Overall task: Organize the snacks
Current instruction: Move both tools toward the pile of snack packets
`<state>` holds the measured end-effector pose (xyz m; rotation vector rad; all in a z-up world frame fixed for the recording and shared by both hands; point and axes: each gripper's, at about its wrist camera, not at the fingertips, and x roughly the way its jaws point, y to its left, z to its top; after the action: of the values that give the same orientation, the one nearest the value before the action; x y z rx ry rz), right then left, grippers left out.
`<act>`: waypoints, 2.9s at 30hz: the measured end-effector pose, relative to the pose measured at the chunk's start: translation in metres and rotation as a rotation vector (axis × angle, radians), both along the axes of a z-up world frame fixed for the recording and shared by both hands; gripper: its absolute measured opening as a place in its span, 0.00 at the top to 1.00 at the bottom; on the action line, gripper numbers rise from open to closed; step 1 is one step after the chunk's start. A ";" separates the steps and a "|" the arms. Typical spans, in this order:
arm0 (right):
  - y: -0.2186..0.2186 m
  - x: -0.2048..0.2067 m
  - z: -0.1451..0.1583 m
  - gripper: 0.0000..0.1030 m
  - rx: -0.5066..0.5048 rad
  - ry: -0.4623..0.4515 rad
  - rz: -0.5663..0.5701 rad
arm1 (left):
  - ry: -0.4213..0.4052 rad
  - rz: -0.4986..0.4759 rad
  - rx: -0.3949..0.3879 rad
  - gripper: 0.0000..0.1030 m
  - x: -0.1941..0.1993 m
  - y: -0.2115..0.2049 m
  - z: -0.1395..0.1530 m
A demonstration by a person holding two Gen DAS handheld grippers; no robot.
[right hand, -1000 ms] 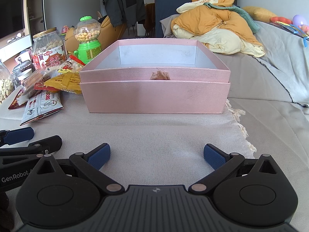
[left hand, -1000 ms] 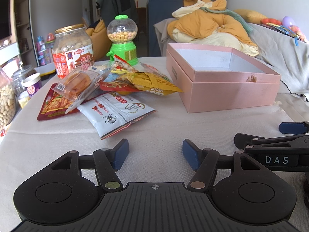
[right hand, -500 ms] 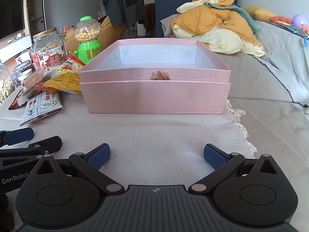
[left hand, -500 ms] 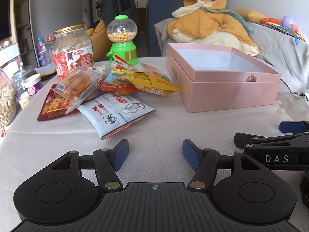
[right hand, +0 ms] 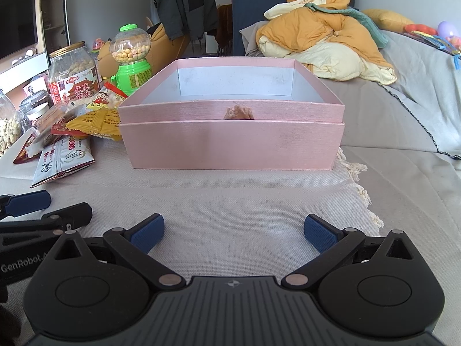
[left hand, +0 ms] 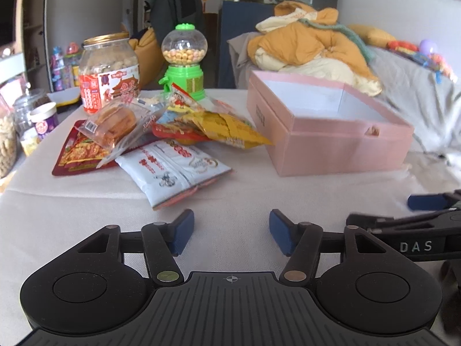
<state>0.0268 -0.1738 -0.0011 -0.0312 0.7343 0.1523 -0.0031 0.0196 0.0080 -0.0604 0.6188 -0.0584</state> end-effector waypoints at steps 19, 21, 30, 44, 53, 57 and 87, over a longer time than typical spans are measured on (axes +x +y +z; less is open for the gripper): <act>0.026 0.024 0.008 0.00 -0.044 0.061 0.158 | 0.034 0.088 0.039 0.41 0.054 0.026 0.025; 0.027 0.024 0.008 0.00 -0.039 0.058 0.151 | 0.026 0.083 0.117 0.39 0.059 0.011 0.019; 0.023 0.021 0.007 0.00 -0.024 0.057 0.148 | -0.011 0.123 0.297 0.30 0.049 0.034 0.003; 0.023 0.024 0.008 0.00 -0.025 0.080 0.153 | 0.083 0.261 -0.054 0.14 0.073 0.108 0.002; 0.043 0.005 0.028 0.07 -0.051 0.057 0.278 | 0.030 0.191 -0.186 0.46 0.004 0.130 0.005; 0.092 0.006 0.070 0.07 -0.042 -0.013 0.411 | 0.025 0.167 -0.243 0.47 -0.026 0.139 0.001; 0.229 0.090 0.078 0.22 0.159 0.261 0.533 | 0.046 0.292 -0.154 0.49 -0.054 0.175 0.021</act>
<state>0.1170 0.0553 0.0769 -0.0551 0.9605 0.7337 -0.0570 0.1950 0.0294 -0.3009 0.6455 0.1783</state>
